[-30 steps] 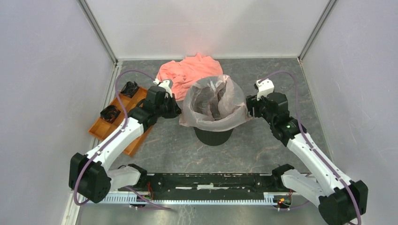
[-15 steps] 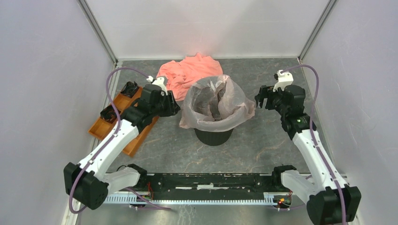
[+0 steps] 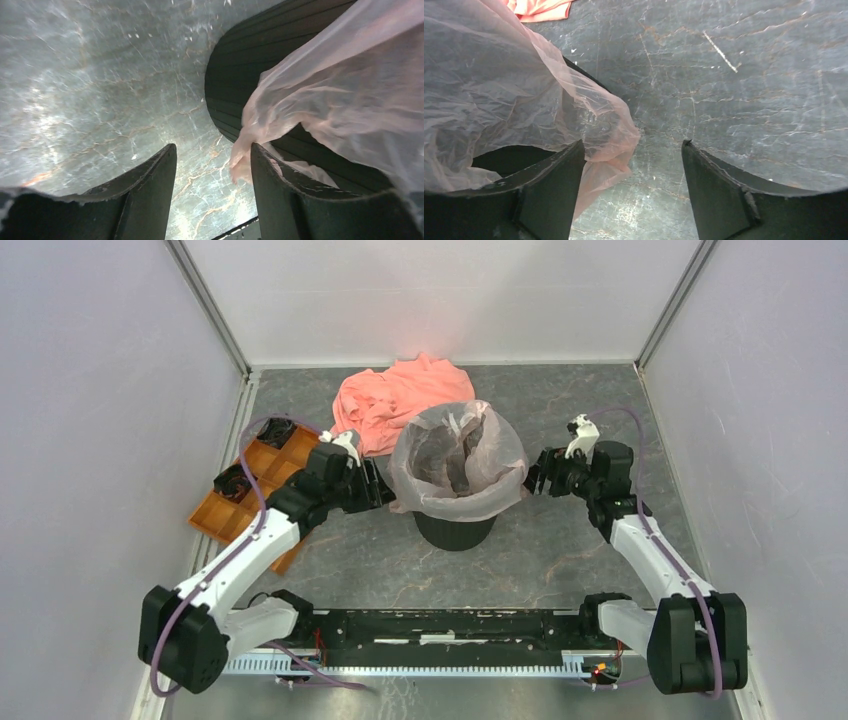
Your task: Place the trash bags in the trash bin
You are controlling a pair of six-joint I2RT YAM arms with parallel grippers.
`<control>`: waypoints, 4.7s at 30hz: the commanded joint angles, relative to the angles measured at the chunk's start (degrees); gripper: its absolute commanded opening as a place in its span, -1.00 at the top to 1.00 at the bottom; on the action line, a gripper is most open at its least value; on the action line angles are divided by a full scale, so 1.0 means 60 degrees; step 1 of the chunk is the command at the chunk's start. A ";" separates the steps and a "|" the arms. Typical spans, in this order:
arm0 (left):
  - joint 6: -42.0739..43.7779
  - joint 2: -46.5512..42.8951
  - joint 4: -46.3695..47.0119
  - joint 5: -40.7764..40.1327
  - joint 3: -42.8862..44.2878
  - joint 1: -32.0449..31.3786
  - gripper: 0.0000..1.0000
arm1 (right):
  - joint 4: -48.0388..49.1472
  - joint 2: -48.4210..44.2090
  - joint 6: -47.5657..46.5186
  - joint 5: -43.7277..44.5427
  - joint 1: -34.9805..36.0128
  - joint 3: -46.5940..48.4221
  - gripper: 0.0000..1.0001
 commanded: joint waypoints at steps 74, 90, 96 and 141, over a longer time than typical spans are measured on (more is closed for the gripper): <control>-0.1497 0.1517 0.3952 0.1586 -0.2193 0.0023 0.18 | -0.7784 0.3813 -0.2304 0.9755 0.7063 0.8640 0.26; -0.1488 0.1181 0.3607 0.1556 -0.2177 0.0017 0.17 | -0.4026 0.4474 -0.3060 0.8757 0.7561 0.9026 0.07; -0.1454 0.1010 0.3477 0.1538 -0.2011 0.0016 0.15 | -0.3659 0.5883 -0.2966 0.9910 0.7566 0.9851 0.28; -0.1175 0.1412 0.3767 0.1530 -0.2174 0.0023 0.15 | -0.4443 0.4465 -0.2731 0.9079 0.8032 0.8288 -0.06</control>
